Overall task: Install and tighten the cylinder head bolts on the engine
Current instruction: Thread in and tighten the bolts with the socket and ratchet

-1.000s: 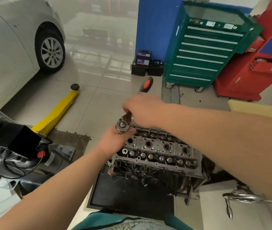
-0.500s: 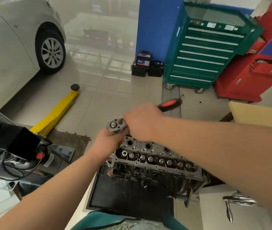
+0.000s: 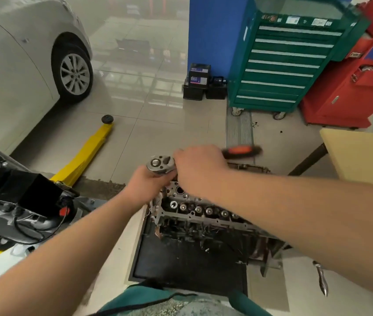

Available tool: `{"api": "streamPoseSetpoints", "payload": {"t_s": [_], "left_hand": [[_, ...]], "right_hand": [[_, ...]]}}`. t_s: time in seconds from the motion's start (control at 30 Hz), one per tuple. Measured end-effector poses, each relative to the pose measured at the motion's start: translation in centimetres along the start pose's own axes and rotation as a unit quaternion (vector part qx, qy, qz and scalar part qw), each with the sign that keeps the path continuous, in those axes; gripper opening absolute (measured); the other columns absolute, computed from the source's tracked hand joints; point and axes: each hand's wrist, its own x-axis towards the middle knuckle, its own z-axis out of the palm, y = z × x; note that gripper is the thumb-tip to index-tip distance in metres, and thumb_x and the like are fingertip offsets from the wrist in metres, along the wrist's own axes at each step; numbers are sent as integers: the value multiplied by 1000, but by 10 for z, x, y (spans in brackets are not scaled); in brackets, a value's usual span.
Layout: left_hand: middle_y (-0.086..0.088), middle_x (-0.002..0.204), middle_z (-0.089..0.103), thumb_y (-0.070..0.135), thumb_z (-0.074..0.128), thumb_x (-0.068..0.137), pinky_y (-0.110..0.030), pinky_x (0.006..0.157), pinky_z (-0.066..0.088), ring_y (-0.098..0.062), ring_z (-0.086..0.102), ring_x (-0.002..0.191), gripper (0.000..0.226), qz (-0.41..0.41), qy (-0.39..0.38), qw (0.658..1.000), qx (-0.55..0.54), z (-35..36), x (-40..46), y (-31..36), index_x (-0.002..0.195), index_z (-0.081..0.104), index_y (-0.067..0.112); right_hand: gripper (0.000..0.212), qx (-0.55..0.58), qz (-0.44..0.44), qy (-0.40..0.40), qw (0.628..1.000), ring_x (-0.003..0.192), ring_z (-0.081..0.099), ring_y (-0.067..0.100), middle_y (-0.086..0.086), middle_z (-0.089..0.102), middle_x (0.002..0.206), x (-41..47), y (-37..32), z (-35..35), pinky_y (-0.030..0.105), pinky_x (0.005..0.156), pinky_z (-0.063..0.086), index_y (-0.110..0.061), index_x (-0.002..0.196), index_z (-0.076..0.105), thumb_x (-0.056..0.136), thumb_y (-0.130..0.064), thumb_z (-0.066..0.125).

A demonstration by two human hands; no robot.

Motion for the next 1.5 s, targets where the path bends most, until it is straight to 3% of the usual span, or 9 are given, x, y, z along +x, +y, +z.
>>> {"api": "streamPoseSetpoints", "payload": {"t_s": [0.2, 0.33, 0.47, 0.6, 0.8, 0.97, 1.07, 1.27, 1.5], "left_hand": [[-1, 86, 77, 4, 63, 94, -32, 71, 55, -11, 66, 77, 19, -41, 16, 999, -17, 18, -5, -6, 91, 77, 15], [25, 82, 74, 34, 72, 97, -5, 59, 47, 11, 65, 69, 17, -30, 41, 999, -11, 26, -8, -2, 90, 74, 50], [8, 83, 77, 11, 72, 93, -18, 66, 52, -3, 67, 75, 22, 1, 23, 998, -60, 5, -1, -3, 89, 79, 31], [-2, 68, 66, 12, 62, 80, -21, 59, 46, -7, 54, 63, 21, -12, 37, 997, -63, 18, -6, -7, 70, 73, 27], [12, 80, 72, 34, 72, 94, -21, 66, 51, -2, 62, 71, 3, -17, 10, 999, -37, 23, -3, -9, 96, 74, 34], [-25, 87, 67, 24, 76, 88, -37, 66, 50, -19, 59, 71, 9, 6, -69, 996, -55, -3, 6, -11, 90, 76, 15], [10, 75, 73, 10, 72, 92, -15, 61, 49, 1, 63, 66, 27, 16, -30, 996, -84, 7, 2, -12, 83, 79, 35], [16, 69, 66, 27, 75, 90, -18, 62, 45, 1, 55, 60, 11, 13, -6, 1000, -24, 18, 1, -13, 81, 70, 30], [14, 62, 58, 3, 72, 87, -13, 55, 41, 1, 48, 57, 39, 36, -3, 995, -92, 8, -7, -24, 63, 64, 32]], "right_hand": [[16, -5, -75, -114, 991, 63, 44, 13, -4, 42, 76, -10, 8, 2, 29, 50, 38, -14, 104, 62, 100, -17, 46], [23, -122, -183, -62, 974, 103, 61, 26, -2, 63, 102, 34, 28, -19, 45, 96, 50, -24, 119, 60, 98, -19, 53], [9, -126, -78, -65, 987, 71, 53, 21, -2, 57, 84, 19, 8, 1, 34, 57, 38, -21, 102, 53, 94, -23, 56], [27, -201, -257, -174, 929, 84, 55, 19, -2, 50, 76, 0, -5, 9, 27, 55, 35, -15, 88, 66, 104, -15, 45], [19, -154, -214, -48, 964, 103, 62, 27, -2, 66, 107, 41, 26, -22, 45, 93, 50, -22, 116, 59, 97, -22, 55], [8, 71, -14, -195, 978, 73, 59, 23, 5, 64, 87, 4, 7, 1, 38, 61, 48, -14, 102, 61, 97, -21, 59], [14, 72, -45, -270, 959, 76, 64, 21, 5, 68, 92, 0, 12, -5, 29, 61, 52, -10, 104, 66, 99, -21, 59], [27, -196, -207, -46, 957, 114, 57, 26, 1, 63, 121, 42, 15, -27, 44, 105, 42, -22, 124, 58, 97, -20, 58], [10, -11, -125, -223, 967, 64, 48, 12, -4, 45, 80, -24, -3, -10, 28, 46, 32, -12, 109, 48, 102, -18, 51]]}}
